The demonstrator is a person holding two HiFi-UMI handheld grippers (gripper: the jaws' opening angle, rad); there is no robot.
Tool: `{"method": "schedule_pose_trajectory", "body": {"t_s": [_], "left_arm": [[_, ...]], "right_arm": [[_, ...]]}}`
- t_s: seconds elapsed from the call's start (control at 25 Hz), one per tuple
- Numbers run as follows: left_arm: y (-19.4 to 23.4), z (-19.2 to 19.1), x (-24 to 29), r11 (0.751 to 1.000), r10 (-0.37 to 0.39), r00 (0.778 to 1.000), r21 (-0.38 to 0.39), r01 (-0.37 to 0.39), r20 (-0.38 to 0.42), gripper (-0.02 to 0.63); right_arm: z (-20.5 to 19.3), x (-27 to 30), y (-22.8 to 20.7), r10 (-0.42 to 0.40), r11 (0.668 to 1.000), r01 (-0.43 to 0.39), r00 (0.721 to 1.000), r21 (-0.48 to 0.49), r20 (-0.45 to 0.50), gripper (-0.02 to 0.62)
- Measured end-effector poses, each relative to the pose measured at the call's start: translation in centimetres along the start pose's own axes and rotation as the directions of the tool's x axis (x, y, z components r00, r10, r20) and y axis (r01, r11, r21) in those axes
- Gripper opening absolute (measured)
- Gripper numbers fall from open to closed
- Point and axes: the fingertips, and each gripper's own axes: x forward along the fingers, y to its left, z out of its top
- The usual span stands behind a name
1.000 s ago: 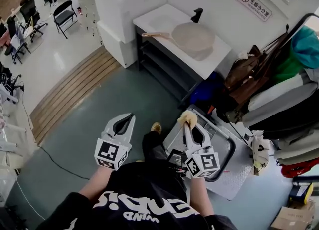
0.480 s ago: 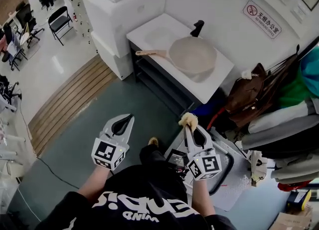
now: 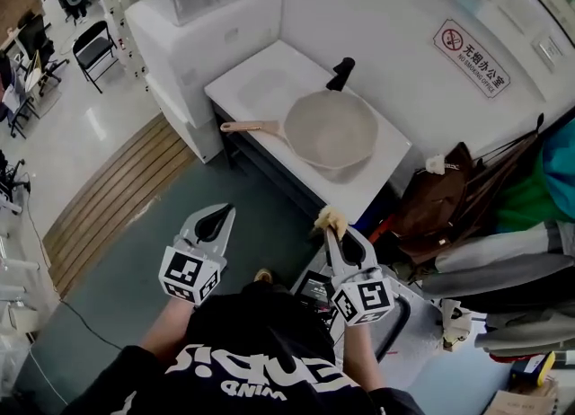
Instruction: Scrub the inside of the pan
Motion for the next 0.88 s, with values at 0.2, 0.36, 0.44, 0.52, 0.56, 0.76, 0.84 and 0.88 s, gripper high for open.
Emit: {"method": "schedule_pose_trajectory", "body": {"t_s": [0.2, 0.36, 0.44, 0.52, 0.56, 0.76, 0.84, 0.88], "left_arm": [[1.1, 0.3, 2.2, 1.0, 0.027, 1.0, -0.014, -0.027, 0.009, -0.003], [2.2, 0.7, 3.1, 0.999, 0.045, 0.999, -0.026, -0.045, 0.013, -0.003], [2.9, 0.7, 3.8, 0.998, 0.05, 0.999, -0.029, -0.05, 0.011, -0.003], [3.4, 0.8, 4.7, 0.999, 0.047, 0.999, -0.02, -0.047, 0.014, -0.003], [3.6, 0.9, 5.3, 0.999, 0.041, 0.999, -0.015, -0.041, 0.017, -0.003], [5.0, 1.5, 8.3, 1.0, -0.009, 1.0, -0.028, 0.01, 0.022, -0.003], [5.8, 2.0, 9.6, 0.999, -0.022, 0.999, -0.027, 0.023, 0.026, -0.002], [6.2, 2.4, 10.4, 0.999, -0.033, 0.999, -0.025, 0.034, 0.031, -0.003]], "right_arm": [[0.5, 2.2, -1.6, 0.02, 1.0, -0.02, 1.0, -0.005, -0.01, 0.077], [1.0, 3.5, -1.8, 0.047, 0.999, -0.048, 0.999, -0.011, -0.022, 0.077], [1.1, 4.3, -2.1, 0.054, 0.998, -0.055, 0.998, -0.013, -0.023, 0.077], [1.0, 5.0, -2.7, 0.053, 0.999, -0.053, 0.998, -0.012, -0.022, 0.077], [1.1, 5.3, -2.9, 0.049, 0.999, -0.049, 0.999, -0.014, -0.023, 0.077], [1.2, 7.1, -3.9, 0.023, 1.0, -0.024, 0.999, -0.012, -0.028, 0.077], [1.4, 8.1, -4.4, 0.016, 1.0, -0.016, 1.0, -0.005, -0.024, 0.077], [1.8, 8.7, -4.6, 0.015, 1.0, -0.015, 1.0, -0.001, -0.02, 0.077]]}}
